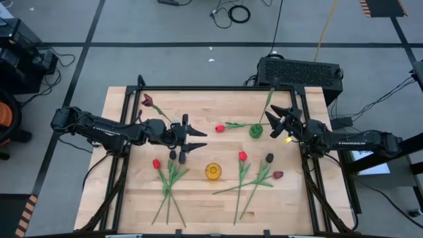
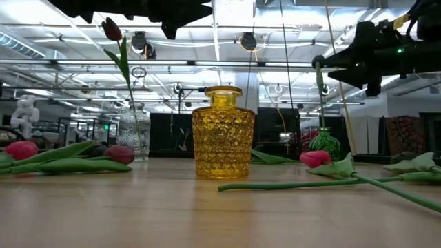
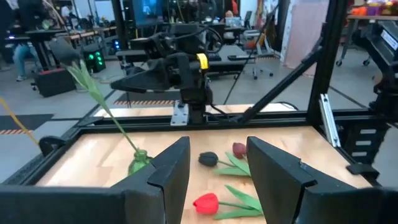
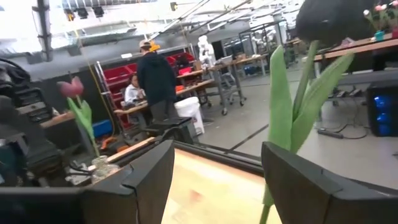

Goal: Sort flowers into vase by color
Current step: Put the top red flower into the yellow vase

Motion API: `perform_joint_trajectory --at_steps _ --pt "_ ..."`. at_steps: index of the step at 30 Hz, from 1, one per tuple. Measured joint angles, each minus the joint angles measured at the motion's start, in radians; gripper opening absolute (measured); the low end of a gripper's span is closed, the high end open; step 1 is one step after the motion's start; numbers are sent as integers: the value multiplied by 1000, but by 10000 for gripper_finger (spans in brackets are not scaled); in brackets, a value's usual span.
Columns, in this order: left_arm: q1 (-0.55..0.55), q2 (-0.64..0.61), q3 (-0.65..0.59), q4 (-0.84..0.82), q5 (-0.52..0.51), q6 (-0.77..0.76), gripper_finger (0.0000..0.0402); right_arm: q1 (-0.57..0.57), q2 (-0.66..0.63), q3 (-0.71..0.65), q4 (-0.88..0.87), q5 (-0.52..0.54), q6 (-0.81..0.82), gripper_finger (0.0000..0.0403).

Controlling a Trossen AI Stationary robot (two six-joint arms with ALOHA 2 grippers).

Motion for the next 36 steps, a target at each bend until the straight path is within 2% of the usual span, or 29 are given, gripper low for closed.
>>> perform_joint_trajectory --at_steps 5,10,13,18,21,28,32,36 --pt "11 0 7 0 0 0 166 52 -38 4 -8 -4 23 233" --pt "33 0 7 0 0 -1 166 134 -65 66 -48 -7 1 233" --pt "41 0 7 0 0 -9 166 189 -74 138 -156 -1 2 233" --pt "40 9 26 -3 0 -17 166 271 -74 284 -477 93 58 218" --pt "40 55 76 -30 0 -53 166 306 -73 368 -680 122 127 204" --pt "46 263 282 -284 -13 -62 166 355 -73 550 -1052 144 256 172" --pt "73 363 374 -370 -73 -88 166 366 -74 596 -1156 152 265 160" --pt "105 441 432 -398 -67 -90 166 370 -74 600 -1198 145 255 151"
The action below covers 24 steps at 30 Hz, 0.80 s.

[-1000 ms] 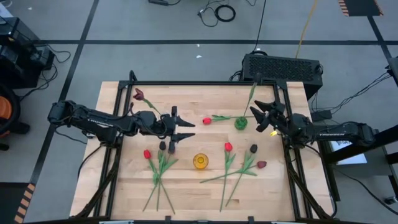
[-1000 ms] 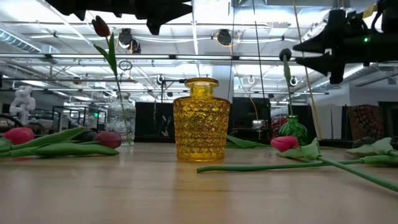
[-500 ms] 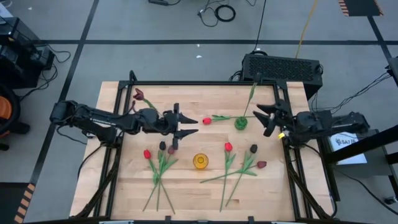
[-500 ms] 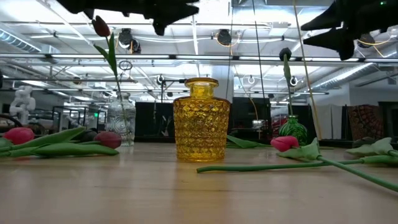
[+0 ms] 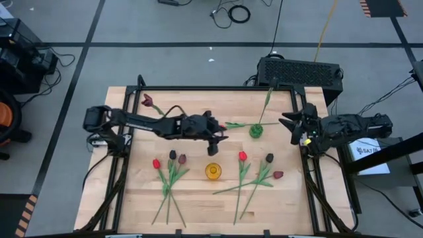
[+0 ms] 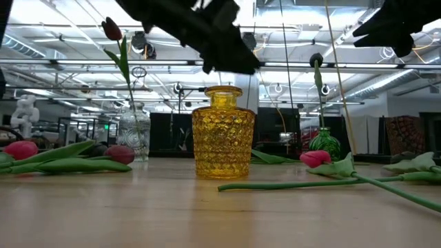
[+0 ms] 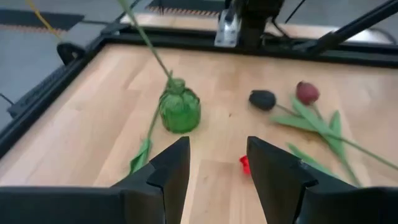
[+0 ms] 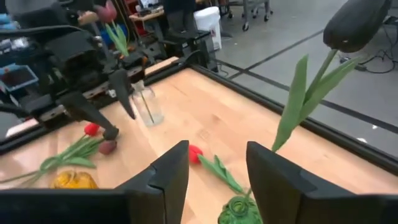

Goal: Sort flowers into vase by color
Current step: Put the top red flower into the yellow vase

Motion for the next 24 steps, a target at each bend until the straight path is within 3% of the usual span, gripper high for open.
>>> perform_joint_trajectory --at_steps 4,9,12,24 --pt "29 62 41 -15 9 -6 166 0 -3 0 -11 -38 -5 144" --pt "48 122 158 -192 -75 -1 166 0 -10 30 -6 -148 -6 141" --pt "55 165 221 -257 -85 55 166 1 -10 35 -4 -156 -12 141" --pt "170 336 298 -258 19 106 166 22 -9 35 -9 -221 -3 141"
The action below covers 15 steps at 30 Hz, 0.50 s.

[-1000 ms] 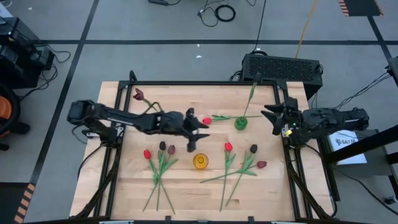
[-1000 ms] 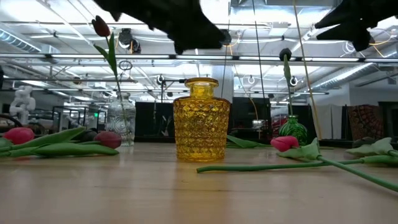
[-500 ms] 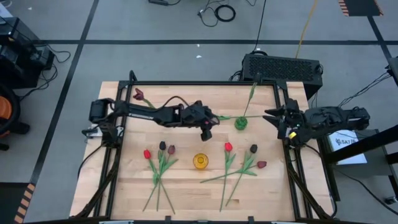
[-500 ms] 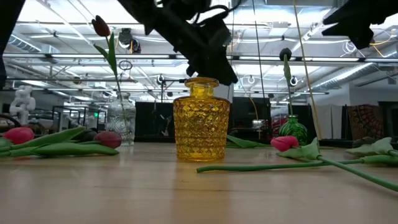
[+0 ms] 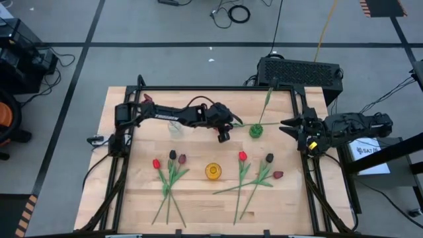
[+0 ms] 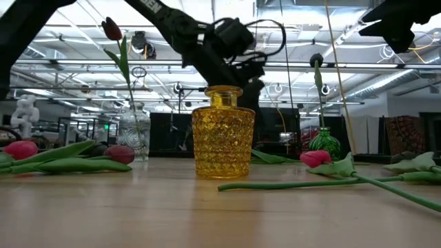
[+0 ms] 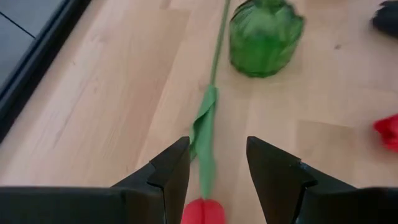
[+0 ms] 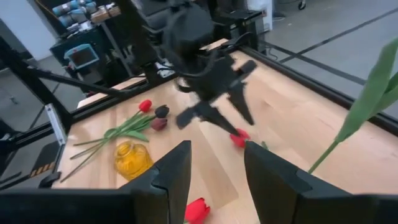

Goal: Sort flowers into vase by color
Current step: Put the top red flower into the yellow vase

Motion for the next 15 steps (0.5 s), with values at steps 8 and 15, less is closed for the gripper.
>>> perform_joint_trajectory --at_steps 8,15 --pt "16 30 1 23 -3 34 194 11 2 0 9 -10 -7 141" --pt "25 48 2 54 3 62 241 10 7 -4 22 -9 -9 141"
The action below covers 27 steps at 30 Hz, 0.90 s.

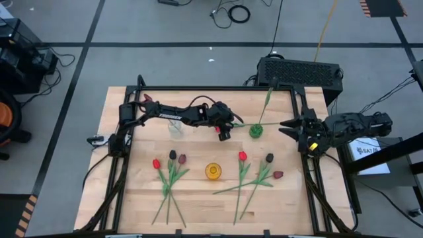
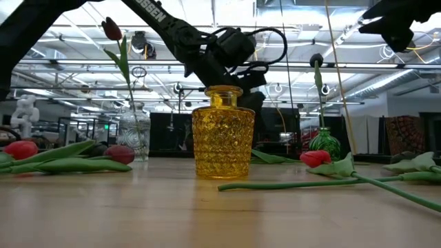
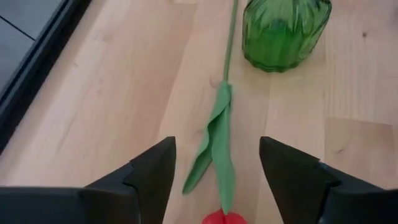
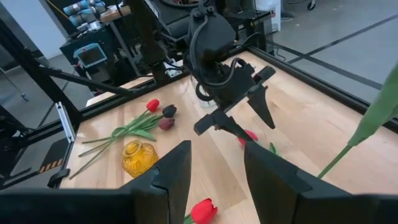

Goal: Sort flowers into vase by color
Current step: Put the top red flower into the yellow vase

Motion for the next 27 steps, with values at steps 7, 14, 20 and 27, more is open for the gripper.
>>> perform_joint_trajectory --at_steps 7,14,20,27 --pt "21 44 0 -19 44 1 242 0 23 -1 3 0 7 141" --pt "21 68 -1 -8 34 51 242 0 32 -1 23 0 6 141" --pt "28 66 -1 -10 48 49 242 0 32 -1 57 0 -18 141" --pt "33 67 -1 -29 70 19 239 0 32 -1 60 0 -20 141"
